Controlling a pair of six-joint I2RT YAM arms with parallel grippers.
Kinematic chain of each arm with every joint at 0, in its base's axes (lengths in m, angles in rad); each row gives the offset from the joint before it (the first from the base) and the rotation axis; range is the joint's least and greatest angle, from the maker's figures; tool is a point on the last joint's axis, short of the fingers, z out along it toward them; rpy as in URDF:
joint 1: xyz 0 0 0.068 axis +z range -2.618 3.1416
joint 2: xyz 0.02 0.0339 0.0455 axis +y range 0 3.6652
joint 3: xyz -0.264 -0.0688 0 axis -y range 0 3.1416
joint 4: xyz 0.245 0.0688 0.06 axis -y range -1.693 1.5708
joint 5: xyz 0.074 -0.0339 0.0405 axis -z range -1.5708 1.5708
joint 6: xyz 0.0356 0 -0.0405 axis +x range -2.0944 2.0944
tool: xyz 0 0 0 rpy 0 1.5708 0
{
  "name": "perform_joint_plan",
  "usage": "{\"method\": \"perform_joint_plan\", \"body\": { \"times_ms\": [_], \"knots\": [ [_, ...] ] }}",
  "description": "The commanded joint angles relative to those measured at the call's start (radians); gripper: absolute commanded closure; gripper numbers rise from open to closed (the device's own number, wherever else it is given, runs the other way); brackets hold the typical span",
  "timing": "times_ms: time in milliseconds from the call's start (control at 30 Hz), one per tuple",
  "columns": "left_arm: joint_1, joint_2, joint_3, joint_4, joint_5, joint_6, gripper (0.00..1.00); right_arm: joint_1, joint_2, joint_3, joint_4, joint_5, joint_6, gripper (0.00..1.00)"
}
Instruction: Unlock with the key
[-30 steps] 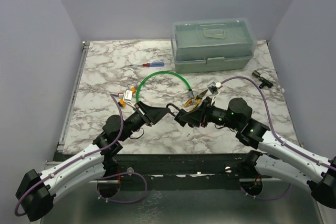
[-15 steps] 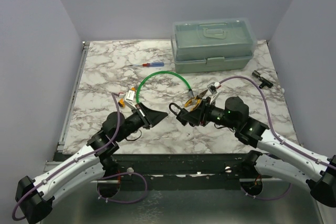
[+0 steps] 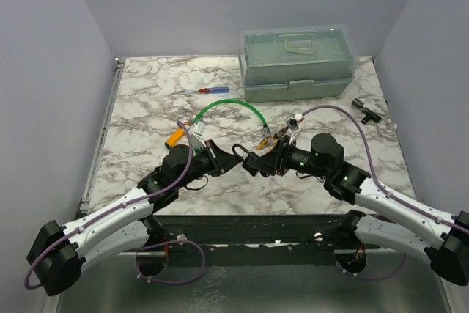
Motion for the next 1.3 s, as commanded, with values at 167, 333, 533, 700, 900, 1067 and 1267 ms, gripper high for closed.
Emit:
{"method": "perform_joint_plan", "body": {
  "times_ms": [167,333,533,700,900,1067,1267],
  "knots": [
    [0.001,0.091,0.077,0.088,0.005,0.057,0.93,0.005,0.07,-0.026,0.214,-0.114,0.076,1.0],
    [0.001,0.158,0.093,0.141,0.008,0.059,0.93,0.003,0.097,-0.04,0.25,-0.121,0.086,1.0],
    [0.001,0.183,0.102,0.173,-0.015,0.085,0.93,0.004,0.117,-0.068,0.253,-0.079,0.15,1.0],
    [0.001,0.174,0.039,0.179,-0.076,0.094,0.87,0.003,0.125,-0.138,0.214,0.045,0.252,1.0],
    [0.001,0.236,-0.034,0.222,-0.071,0.095,0.87,0.003,0.151,-0.241,0.299,0.1,0.319,1.0],
    [0.001,0.297,-0.067,0.255,-0.068,0.099,0.87,0.003,0.201,-0.296,0.344,0.136,0.327,1.0],
    [0.001,0.336,-0.085,0.272,-0.05,0.083,0.87,0.002,0.206,-0.335,0.337,0.181,0.33,1.0]
  ]
}}
